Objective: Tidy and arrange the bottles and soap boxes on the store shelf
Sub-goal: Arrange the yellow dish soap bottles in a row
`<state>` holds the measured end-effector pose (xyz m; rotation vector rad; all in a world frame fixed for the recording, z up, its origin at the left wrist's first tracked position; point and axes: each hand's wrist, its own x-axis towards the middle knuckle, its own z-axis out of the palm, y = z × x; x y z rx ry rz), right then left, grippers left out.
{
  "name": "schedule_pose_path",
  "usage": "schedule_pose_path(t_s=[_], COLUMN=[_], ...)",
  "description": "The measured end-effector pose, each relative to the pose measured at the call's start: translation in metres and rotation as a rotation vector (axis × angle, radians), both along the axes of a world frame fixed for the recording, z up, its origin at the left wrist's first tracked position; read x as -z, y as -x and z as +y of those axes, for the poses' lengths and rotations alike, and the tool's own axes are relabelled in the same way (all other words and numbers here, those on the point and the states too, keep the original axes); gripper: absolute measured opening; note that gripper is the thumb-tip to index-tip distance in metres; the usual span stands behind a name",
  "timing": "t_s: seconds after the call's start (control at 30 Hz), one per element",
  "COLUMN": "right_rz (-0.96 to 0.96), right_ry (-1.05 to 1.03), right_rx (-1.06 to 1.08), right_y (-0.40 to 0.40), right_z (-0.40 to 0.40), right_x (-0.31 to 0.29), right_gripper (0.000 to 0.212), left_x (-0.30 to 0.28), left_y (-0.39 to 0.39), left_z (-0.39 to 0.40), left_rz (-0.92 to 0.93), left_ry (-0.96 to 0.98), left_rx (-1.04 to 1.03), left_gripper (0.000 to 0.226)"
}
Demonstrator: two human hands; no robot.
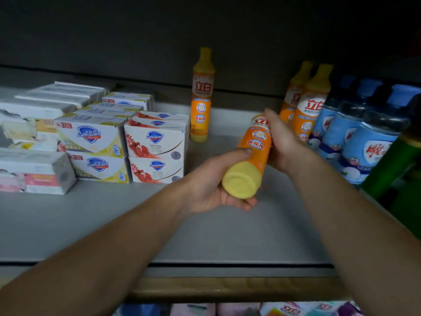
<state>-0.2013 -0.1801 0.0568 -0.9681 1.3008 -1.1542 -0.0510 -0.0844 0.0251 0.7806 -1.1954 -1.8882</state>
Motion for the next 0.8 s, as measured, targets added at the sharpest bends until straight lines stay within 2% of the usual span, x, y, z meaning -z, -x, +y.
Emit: schedule_pose_path(t_s=[0.17,0.23,0.37,0.47,0.57,0.67,0.73,0.8], right_rz=[-0.331,-0.377,-0.441,-0.454,-0.303,-0.049,0.000,0.003], right_ry=[-0.116,-0.093,-0.008,0.122,0.417,0.611,0.714,0.771], right_rx=[-0.129,-0.159,-0.194,-0.112,0.119,0.318,0.376,0.392], right_y=[-0.004,-0.005,0.003,0.006,0.004,0.000,-0.001,-0.001], right_z=[0.000,-0.002,-0.004,-0.004,-0.001,0.009,0.016,0.020], right_x=[0.033,0.036,0.032,0.028,0.021,0.017,0.018,0.017], right_gripper=[0.064,0.064,0.051,0.044,0.036,0.049,0.047,0.040], left_x=[0.001,0.002,0.000,-0.001,0.002,0.008,0.013,0.017], left_y=[-0.004,-0.006,-0.009,-0.009,-0.007,-0.010,-0.009,-0.005], left_z=[-0.003,-0.004,-0.005,-0.005,-0.010,-0.017,-0.018,-0.016], left_rz=[0.028,0.019,0.000,-0.060,-0.245,-0.591,-0.779,-0.853], left_ry=[-0.054,-0.051,-0.041,-0.006,0.158,0.480,0.695,0.848], left_rx=[0.065,0.064,0.022,-0.007,-0.221,-0.529,-0.641,-0.665], left_gripper=[0.055,0.054,0.051,0.043,0.046,0.056,0.062,0.062])
